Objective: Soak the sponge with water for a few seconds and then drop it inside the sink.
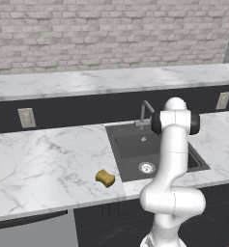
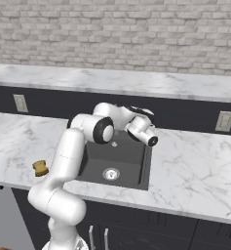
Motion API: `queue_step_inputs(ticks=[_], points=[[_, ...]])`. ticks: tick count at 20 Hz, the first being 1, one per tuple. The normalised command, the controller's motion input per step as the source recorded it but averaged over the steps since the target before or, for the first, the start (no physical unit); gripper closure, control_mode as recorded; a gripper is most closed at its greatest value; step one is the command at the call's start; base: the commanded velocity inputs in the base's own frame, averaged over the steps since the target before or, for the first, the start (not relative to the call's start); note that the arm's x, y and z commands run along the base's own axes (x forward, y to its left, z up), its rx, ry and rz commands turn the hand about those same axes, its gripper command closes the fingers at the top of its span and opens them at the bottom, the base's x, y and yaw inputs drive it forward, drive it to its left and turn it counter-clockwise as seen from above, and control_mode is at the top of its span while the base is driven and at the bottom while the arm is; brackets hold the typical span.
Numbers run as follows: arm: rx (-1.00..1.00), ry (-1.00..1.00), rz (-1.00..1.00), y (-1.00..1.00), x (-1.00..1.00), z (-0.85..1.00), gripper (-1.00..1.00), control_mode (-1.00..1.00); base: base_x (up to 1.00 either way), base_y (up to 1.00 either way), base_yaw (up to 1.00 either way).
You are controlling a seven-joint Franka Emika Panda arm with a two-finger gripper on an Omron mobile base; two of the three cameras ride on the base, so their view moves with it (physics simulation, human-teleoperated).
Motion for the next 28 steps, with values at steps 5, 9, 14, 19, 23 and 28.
queue_step_inputs(ticks=[5, 9, 14, 19, 23, 28], points=[[0.0, 0.0, -0.05, -0.43, 0.05, -0.27, -1.0, -1.0, 0.0, 0.0, 0.0], [0.0, 0.0, -0.04, -0.44, 0.04, -0.29, -1.0, -1.0, 0.0, 0.0, 0.0], [0.0, 0.0, -0.04, -0.42, 0.07, -0.29, -1.0, -1.0, 0.0, 0.0, 0.0], [0.0, 0.0, -0.04, -0.43, 0.07, -0.33, -1.0, -1.0, 0.0, 0.0, 0.0], [0.0, 0.0, -0.04, -0.4, 0.06, -0.37, -1.0, -1.0, 0.0, 0.0, 0.0], [0.0, 0.0, -0.03, -0.33, 0.05, -0.21, -1.0, -1.0, 0.0, 0.0, 0.0]])
